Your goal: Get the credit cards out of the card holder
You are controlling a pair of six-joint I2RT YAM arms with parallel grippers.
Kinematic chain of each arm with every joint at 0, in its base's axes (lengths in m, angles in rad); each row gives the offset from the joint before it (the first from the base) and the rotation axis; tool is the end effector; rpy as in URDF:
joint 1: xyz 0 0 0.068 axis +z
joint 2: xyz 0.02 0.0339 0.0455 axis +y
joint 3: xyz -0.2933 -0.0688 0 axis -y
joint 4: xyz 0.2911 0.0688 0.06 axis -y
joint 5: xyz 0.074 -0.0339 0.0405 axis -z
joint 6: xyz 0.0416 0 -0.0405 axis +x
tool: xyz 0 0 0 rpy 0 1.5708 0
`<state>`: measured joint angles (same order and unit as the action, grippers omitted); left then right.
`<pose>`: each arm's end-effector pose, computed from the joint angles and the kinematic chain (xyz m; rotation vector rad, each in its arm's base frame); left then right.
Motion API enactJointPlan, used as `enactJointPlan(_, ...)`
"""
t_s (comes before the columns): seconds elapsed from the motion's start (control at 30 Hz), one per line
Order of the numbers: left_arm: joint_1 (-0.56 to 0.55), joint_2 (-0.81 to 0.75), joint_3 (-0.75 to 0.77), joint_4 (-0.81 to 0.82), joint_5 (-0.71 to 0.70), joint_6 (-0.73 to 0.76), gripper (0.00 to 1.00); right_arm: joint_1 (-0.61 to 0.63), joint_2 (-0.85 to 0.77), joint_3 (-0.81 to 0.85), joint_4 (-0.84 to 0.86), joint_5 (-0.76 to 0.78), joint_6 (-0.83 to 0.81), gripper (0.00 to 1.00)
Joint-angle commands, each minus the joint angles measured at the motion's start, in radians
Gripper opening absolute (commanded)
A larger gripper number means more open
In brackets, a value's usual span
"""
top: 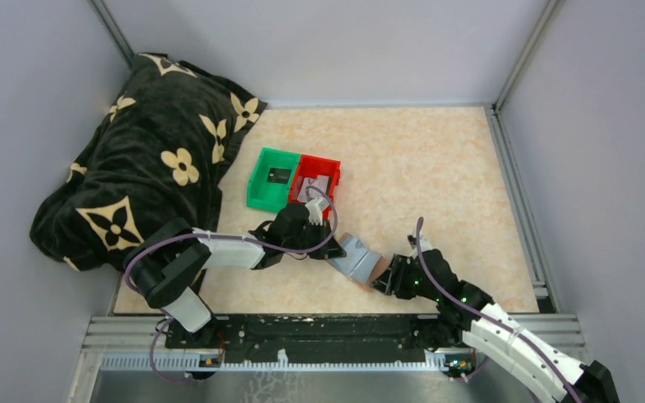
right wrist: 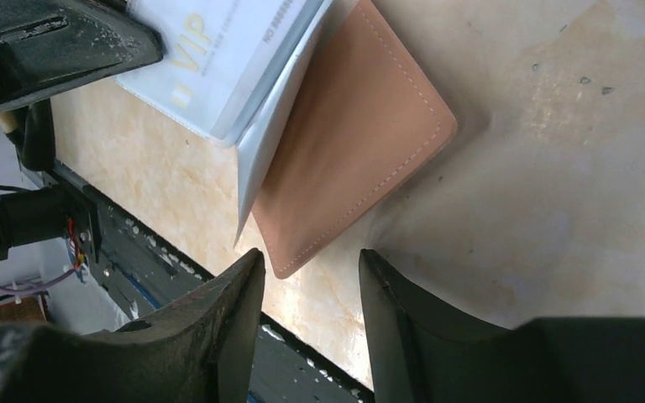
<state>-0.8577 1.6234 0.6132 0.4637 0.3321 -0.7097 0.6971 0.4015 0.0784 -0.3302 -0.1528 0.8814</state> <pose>0.2107 -0.2644 0.1329 0.3949 2.3293 -1.2126 0.1006 0.0925 0.1226 0.1315 2.4167 0.9783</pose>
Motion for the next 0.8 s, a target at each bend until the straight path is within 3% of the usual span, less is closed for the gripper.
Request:
enactJointPlan(0.0, -0.006, 0.006, 0.03, 0.029, 0.003, 0.01, 0.13, -0.007, -0.028, -0.015, -0.022, 0.02, 0.016, 0.42)
enactJointPlan(0.07, -0.005, 0.007, 0.033, 0.029, 0.009, 0.008, 0.13, -0.006, -0.028, -0.026, 0.002, 0.029, 0.029, 0.36)
enactJointPlan(0.23, -0.007, -0.017, 0.022, 0.027, 0.013, 0.007, 0.13, -0.007, 0.003, -0.029, 0.086, 0.038, 0.042, 0.33)
enactJointPlan(0.33, -0.007, -0.027, 0.019, 0.013, 0.012, 0.014, 0.13, -0.006, 0.024, -0.02, 0.12, 0.05, 0.034, 0.25)
enactJointPlan(0.77, -0.052, -0.024, 0.039, -0.013, -0.003, 0.033, 0.17, -0.008, 0.081, 0.008, 0.152, 0.106, 0.007, 0.02)
